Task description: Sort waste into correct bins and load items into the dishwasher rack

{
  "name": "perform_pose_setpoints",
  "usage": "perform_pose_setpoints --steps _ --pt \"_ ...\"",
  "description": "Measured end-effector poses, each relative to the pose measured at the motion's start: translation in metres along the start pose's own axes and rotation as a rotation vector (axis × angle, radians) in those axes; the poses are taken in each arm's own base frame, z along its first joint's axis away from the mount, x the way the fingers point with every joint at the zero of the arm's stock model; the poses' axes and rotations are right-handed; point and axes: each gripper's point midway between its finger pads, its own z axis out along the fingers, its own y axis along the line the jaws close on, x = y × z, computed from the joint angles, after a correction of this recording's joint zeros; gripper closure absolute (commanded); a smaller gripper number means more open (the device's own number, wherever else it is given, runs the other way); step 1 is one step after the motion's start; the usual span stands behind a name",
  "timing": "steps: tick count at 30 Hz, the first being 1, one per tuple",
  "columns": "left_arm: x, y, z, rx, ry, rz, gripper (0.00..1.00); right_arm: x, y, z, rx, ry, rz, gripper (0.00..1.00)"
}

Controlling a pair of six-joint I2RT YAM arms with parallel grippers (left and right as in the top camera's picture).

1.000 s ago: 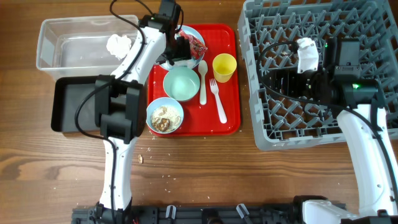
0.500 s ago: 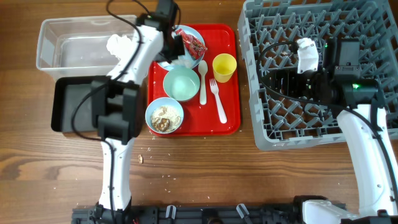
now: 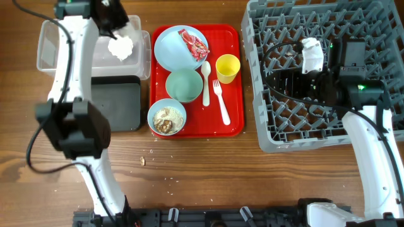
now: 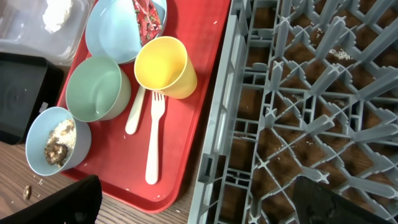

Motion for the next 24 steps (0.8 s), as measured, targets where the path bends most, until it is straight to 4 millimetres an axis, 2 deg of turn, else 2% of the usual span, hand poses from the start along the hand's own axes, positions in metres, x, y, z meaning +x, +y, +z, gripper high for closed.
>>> perform_pose_setpoints --steps 1,4,7,11,13,15,20,22,24 --pt "0.007 0.004 0.014 -0.012 0.030 -0.001 0.03 0.000 0.000 0.000 0.000 0.000 0.000 0.00" --pt "0.020 0.007 0.040 -0.019 0.074 -0.004 0.00 0.000 0.000 0.000 0.000 0.000 0.000 0.00" --pt "0.018 -0.001 0.040 0.006 0.067 0.003 0.00 0.000 0.000 0.000 0.000 0.000 0.000 0.00" --pt "0.008 -0.025 0.031 0.046 0.023 0.032 0.00 0.000 0.000 0.000 0.000 0.000 0.000 0.00" --pt "0.005 -0.060 0.022 0.101 -0.025 0.084 0.00 0.000 0.000 0.000 0.000 0.001 0.000 0.00" --pt "0.012 -0.093 0.018 0.146 -0.046 0.136 0.00 0.000 0.000 0.000 0.000 0.000 0.000 0.00" --pt "0.056 -0.170 0.017 0.222 -0.037 0.265 0.01 0.000 0.000 0.000 0.000 0.001 0.000 0.00" --pt "0.071 -0.183 0.030 0.209 -0.030 0.297 0.01 0.000 0.000 0.000 0.000 0.001 0.000 0.00" --pt "0.082 -0.186 0.051 0.182 -0.020 0.313 0.02 0.000 0.000 0.000 0.000 0.001 0.000 0.00"
